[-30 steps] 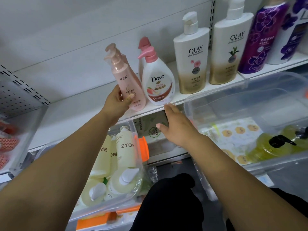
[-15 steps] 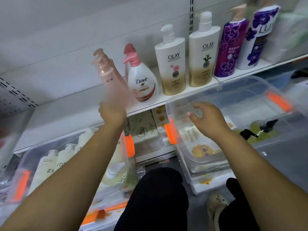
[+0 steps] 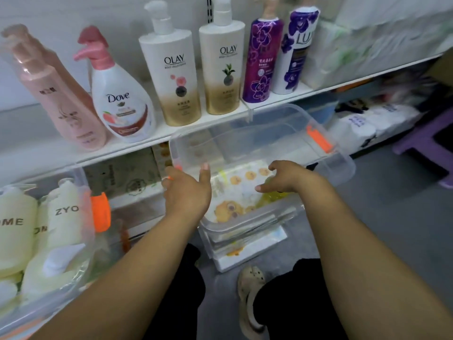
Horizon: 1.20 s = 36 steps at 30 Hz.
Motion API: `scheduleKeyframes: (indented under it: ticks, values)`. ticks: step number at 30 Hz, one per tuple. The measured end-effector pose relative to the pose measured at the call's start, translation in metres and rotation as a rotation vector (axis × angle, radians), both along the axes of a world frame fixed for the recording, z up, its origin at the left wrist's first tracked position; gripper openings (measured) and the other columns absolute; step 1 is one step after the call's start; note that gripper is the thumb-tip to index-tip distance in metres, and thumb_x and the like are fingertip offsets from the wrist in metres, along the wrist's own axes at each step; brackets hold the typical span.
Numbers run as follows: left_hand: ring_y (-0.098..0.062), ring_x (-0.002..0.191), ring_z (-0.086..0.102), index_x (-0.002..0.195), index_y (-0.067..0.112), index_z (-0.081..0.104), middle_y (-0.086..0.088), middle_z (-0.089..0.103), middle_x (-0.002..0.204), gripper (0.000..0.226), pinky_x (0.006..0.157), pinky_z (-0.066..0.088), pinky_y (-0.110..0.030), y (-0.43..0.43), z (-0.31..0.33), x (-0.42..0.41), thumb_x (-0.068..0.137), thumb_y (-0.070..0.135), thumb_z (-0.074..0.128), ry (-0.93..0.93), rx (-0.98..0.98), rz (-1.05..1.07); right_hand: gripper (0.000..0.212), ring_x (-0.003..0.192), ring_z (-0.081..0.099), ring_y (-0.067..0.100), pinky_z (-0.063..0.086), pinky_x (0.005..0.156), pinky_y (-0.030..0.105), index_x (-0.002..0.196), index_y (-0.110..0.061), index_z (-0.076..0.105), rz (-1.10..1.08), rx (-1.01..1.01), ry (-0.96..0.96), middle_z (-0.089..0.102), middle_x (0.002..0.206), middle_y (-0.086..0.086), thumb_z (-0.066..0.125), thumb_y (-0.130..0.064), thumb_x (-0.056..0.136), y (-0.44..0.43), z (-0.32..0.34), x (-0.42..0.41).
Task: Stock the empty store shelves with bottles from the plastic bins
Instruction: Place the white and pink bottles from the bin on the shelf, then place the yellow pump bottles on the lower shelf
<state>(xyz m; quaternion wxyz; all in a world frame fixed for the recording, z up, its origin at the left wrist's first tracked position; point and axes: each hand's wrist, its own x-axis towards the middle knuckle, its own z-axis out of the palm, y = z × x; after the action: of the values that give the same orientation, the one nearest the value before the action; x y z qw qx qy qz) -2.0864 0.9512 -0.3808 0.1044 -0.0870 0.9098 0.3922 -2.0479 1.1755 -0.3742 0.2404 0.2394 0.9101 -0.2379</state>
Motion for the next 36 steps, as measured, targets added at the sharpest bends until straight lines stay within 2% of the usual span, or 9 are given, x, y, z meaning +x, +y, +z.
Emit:
scheduleKeyframes:
  ticks: [7,12,15,20,22,25,27,32,36]
  values:
    - [-0.044,0.128,0.044,0.147,0.002,0.025,-0.026,0.032,0.147,0.082,0.101,0.038,-0.047,0.000,0.003,-0.007,0.095,0.063,0.043,0.012,-0.020,-0.010,0.101,0.131,0.049,0.031,0.046,0.105,0.045,0.148,-0.018,0.044,0.197,0.245,-0.354,0.047,0.150,0.004,0.083,-0.064,0.066,-0.004,-0.020,-0.037]
    - [-0.039,0.134,0.039,0.151,0.006,0.022,-0.022,0.028,0.151,0.082,0.106,0.035,-0.045,-0.004,0.003,-0.008,0.096,0.064,0.040,-0.010,0.033,-0.016,0.050,0.096,0.060,0.028,0.044,0.085,0.035,0.110,-0.012,0.062,0.256,0.339,-0.324,0.062,0.111,0.005,0.086,-0.035,0.072,-0.016,-0.026,-0.046]
    - [-0.036,0.139,0.035,0.154,0.011,0.020,-0.017,0.024,0.155,0.084,0.110,0.032,-0.044,-0.006,0.003,-0.008,0.094,0.068,0.037,-0.046,0.101,-0.013,0.069,0.095,0.067,0.025,0.057,0.080,0.034,0.117,-0.014,0.067,0.213,0.211,-0.244,0.066,0.111,0.005,0.089,-0.046,0.059,-0.019,-0.020,-0.041]
    - [-0.035,0.147,0.019,0.153,0.011,0.025,-0.017,0.017,0.160,0.084,0.117,0.020,-0.049,-0.011,0.009,-0.002,0.094,0.069,0.032,-0.022,0.040,-0.004,0.068,0.095,0.067,0.020,0.053,0.060,0.028,0.121,-0.017,0.062,-0.023,-0.104,0.072,0.067,0.104,0.003,0.088,-0.045,0.064,-0.031,0.010,-0.020]
    - [-0.026,0.153,0.004,0.156,0.011,0.024,-0.009,0.005,0.166,0.083,0.123,0.010,-0.047,-0.014,0.010,0.002,0.095,0.067,0.032,0.133,0.031,-0.043,0.064,0.090,0.068,0.017,0.048,0.057,0.026,0.114,-0.024,0.060,-0.107,-0.204,0.197,0.068,0.100,0.001,0.088,-0.047,0.062,-0.036,0.024,-0.011]
    - [-0.013,0.153,0.000,0.155,0.019,0.030,0.003,0.005,0.167,0.073,0.125,0.005,-0.040,-0.016,0.018,0.014,0.097,0.063,0.038,0.436,0.159,-0.157,0.054,0.078,0.069,0.014,0.045,0.056,0.027,0.107,-0.027,0.059,-0.236,-0.360,0.347,0.073,0.088,0.000,0.086,-0.047,0.065,-0.043,0.047,0.008]
    - [-0.004,0.152,0.005,0.153,0.026,0.035,0.012,0.012,0.166,0.068,0.123,0.010,-0.035,-0.018,0.029,0.026,0.096,0.062,0.044,0.491,0.323,-0.229,0.049,0.076,0.068,0.014,0.044,0.057,0.027,0.106,-0.028,0.060,-0.287,-0.439,0.412,0.074,0.087,-0.001,0.083,-0.049,0.069,-0.048,0.064,0.022]
    - [0.006,0.134,0.042,0.139,0.051,0.045,0.023,0.047,0.146,0.056,0.116,0.035,-0.038,-0.036,0.072,0.058,0.087,0.067,0.058,0.309,0.643,-0.320,0.048,0.072,0.068,0.017,0.052,0.065,0.034,0.102,-0.018,0.068,-0.371,-0.691,0.518,0.072,0.085,0.001,0.082,-0.050,0.071,-0.066,0.101,0.060]
    - [-0.009,0.116,0.063,0.130,0.049,0.056,0.015,0.065,0.123,0.050,0.100,0.053,-0.046,-0.070,0.114,0.081,0.083,0.047,0.074,0.144,0.803,-0.336,0.050,0.082,0.071,0.022,0.059,0.069,0.036,0.108,-0.010,0.070,-0.380,-0.912,0.513,0.073,0.095,0.009,0.081,-0.044,0.074,-0.094,0.135,0.085]
